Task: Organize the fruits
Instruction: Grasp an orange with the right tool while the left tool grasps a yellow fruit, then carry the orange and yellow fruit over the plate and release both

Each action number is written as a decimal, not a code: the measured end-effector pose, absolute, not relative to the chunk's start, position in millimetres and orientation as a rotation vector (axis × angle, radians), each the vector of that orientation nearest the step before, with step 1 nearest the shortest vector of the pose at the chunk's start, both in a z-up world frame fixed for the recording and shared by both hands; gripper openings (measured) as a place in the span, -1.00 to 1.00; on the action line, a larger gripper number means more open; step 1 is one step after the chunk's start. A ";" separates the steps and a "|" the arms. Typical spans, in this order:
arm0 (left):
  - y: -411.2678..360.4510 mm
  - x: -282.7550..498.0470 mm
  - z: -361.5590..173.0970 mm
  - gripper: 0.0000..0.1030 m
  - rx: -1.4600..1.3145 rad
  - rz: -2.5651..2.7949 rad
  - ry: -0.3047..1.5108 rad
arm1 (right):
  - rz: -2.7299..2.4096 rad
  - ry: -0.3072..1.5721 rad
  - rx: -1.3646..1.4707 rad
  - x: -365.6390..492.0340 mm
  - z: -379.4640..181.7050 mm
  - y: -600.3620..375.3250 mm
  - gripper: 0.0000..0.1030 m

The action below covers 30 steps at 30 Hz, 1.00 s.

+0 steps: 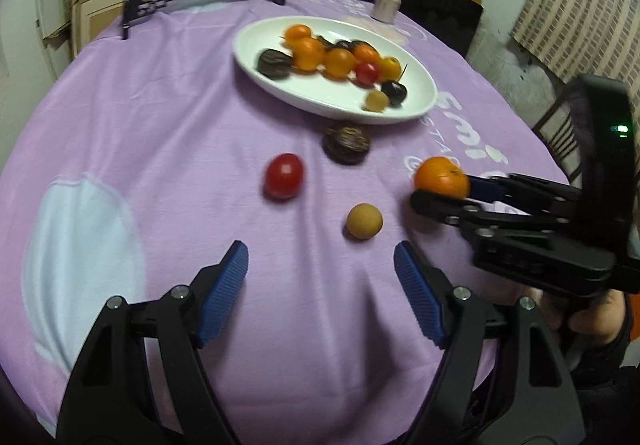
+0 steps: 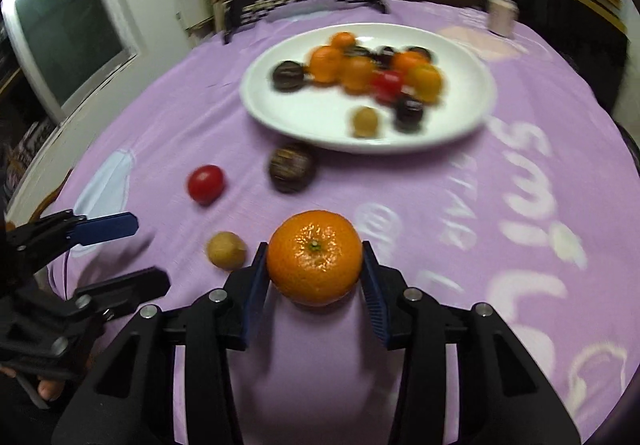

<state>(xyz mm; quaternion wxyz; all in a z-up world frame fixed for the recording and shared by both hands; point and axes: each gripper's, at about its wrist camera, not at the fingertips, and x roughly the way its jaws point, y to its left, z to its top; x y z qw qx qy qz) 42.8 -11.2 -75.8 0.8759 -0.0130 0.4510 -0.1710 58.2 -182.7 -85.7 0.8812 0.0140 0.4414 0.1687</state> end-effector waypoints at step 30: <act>-68.3 34.4 -84.5 -0.54 0.121 -0.401 0.957 | 0.343 0.920 0.148 35.3 -89.6 -229.4 -0.13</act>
